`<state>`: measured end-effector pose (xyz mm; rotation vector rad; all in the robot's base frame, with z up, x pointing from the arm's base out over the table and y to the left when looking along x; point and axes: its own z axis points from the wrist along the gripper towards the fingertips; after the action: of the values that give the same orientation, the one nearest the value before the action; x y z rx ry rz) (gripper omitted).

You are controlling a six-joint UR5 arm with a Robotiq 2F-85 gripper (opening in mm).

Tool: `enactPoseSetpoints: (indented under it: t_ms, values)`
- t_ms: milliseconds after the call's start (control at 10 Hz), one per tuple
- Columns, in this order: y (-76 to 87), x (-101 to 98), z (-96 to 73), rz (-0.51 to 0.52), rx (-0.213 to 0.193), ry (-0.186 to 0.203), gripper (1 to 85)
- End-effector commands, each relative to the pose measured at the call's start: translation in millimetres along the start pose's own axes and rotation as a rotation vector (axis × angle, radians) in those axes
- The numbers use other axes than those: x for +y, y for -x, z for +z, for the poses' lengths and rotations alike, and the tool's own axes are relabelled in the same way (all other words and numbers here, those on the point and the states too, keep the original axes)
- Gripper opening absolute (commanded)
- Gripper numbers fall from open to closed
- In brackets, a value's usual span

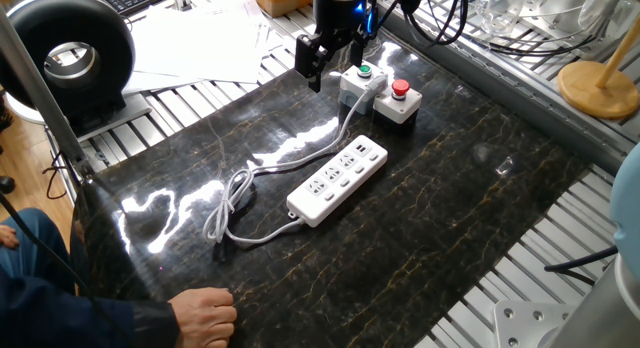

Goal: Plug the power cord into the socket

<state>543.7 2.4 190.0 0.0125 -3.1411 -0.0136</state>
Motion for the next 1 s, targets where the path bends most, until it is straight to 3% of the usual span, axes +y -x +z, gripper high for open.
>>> enactPoseSetpoints:
  t_ms: [0,100,400,500,600,700,800,900]
  values:
    - [-0.1,2.2,0.0,0.0,0.0,0.0,84.0]
    - [26.7,-61.4,-9.3,-0.083,-0.09,-0.263,1.7]
    - [26.6,-63.0,-11.4,-0.08,-0.087,-0.28,1.7]
    - [21.8,-63.6,-17.5,-0.091,-0.063,-0.283,1.7]
    - [18.5,-66.6,-33.8,-0.155,-0.019,-0.291,1.7]
    - [31.8,-81.6,-55.0,-0.427,-0.014,-0.333,1.7]
    - [65.2,-96.3,-67.1,-0.692,-0.11,-0.406,1.7]
    - [72.2,-93.1,-66.3,-0.817,-0.144,-0.394,1.7]
